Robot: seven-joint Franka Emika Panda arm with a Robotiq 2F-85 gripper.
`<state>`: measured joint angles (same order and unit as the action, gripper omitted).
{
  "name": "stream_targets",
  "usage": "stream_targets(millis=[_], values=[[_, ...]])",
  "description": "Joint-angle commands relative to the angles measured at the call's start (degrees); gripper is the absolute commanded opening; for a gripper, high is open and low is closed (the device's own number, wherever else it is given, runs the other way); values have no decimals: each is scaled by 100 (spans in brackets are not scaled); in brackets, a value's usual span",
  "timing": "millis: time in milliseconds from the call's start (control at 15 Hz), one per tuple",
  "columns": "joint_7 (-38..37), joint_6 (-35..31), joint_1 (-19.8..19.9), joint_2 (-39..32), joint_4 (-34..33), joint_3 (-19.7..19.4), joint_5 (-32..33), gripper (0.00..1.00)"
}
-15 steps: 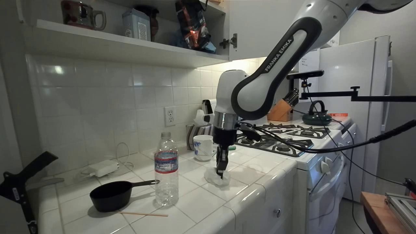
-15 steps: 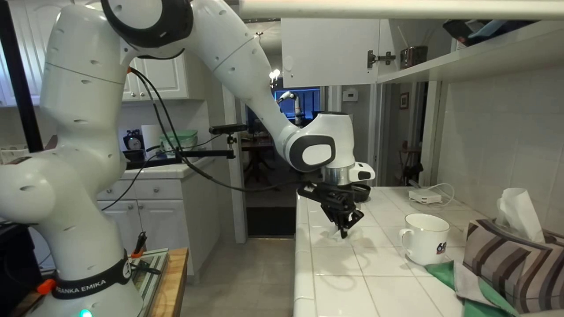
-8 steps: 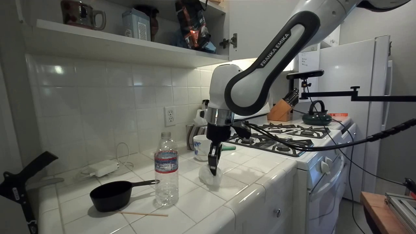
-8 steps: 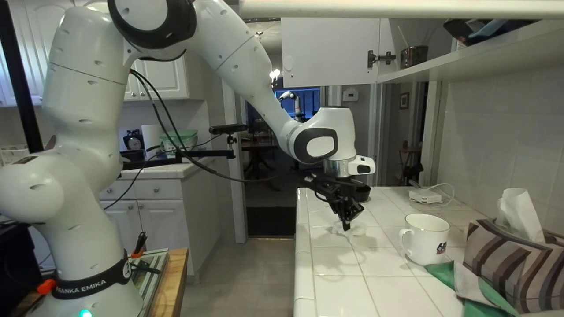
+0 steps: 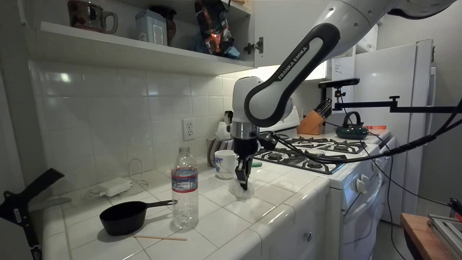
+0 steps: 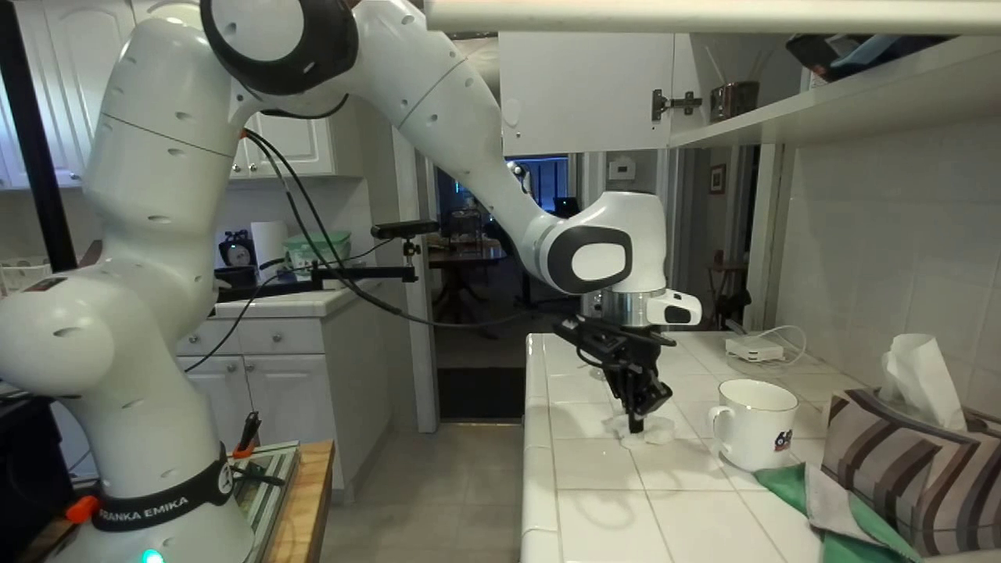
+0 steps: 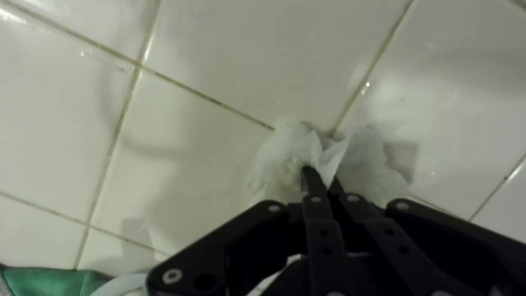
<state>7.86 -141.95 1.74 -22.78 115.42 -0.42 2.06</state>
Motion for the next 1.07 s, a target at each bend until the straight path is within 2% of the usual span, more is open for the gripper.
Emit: stream_targets(millis=[0, 333, 600, 800, 1000], values=[[-113, -24, -3, 181, 468, -117, 178, 1], [-684, -577, 73, 481, 1048, -524, 247, 1], [-906, -490, 334, 340, 879, -732, -46, 1], [-1051, -377, 466, 292, 770, -793, -78, 1], [-905, -458, 371, 364, 809, -654, 41, 1]])
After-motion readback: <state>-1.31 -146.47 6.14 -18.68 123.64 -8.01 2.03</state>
